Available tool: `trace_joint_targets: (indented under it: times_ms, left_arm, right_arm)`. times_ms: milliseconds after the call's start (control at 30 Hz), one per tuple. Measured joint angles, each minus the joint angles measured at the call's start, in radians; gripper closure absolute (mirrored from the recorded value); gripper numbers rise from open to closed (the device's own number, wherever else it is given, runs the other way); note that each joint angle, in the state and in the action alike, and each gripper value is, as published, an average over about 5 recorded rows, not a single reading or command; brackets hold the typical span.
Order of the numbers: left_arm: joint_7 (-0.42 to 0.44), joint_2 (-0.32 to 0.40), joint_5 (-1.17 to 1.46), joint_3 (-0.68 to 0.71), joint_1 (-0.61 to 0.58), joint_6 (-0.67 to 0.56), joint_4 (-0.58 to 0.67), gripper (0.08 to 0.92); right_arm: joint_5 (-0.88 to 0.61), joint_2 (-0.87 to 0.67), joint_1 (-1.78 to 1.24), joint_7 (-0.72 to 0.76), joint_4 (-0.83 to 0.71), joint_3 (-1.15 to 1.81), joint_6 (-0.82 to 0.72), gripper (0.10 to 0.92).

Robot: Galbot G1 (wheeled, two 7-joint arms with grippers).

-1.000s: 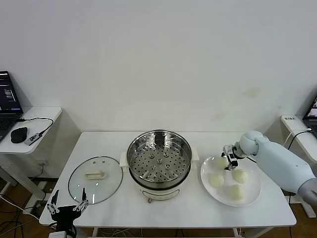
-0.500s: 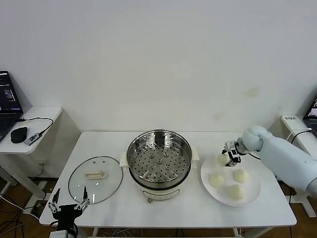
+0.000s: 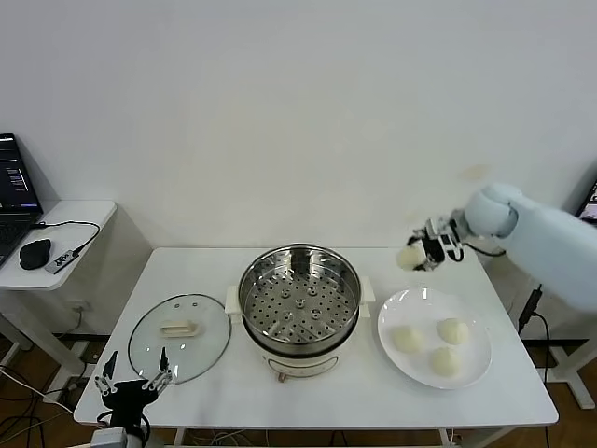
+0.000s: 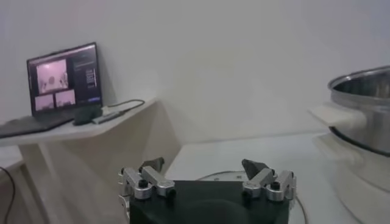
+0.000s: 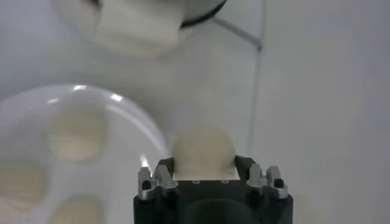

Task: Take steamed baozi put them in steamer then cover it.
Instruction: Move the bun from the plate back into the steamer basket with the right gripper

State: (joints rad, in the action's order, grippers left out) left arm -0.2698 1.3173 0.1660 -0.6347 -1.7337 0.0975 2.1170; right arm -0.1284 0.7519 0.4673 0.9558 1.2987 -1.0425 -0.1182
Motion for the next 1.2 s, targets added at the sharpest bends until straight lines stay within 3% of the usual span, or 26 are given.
trace_joint_targets:
  times_ms: [567,1200]
  left_arm:
    - [0.057,-0.007,0.193,-0.023,0.015,-0.112,-0.056,0.177]
    - [0.067,0.015,0.203,-0.047,0.005,-0.14,-0.043,0.177]
  right_arm:
    - [-0.104,0.261,0.129,-0.057,-0.005,-0.215,0.124,0.397]
    - [0.236,0.497,0.041,-0.148,-0.156,-0.299,0.413,0.397]
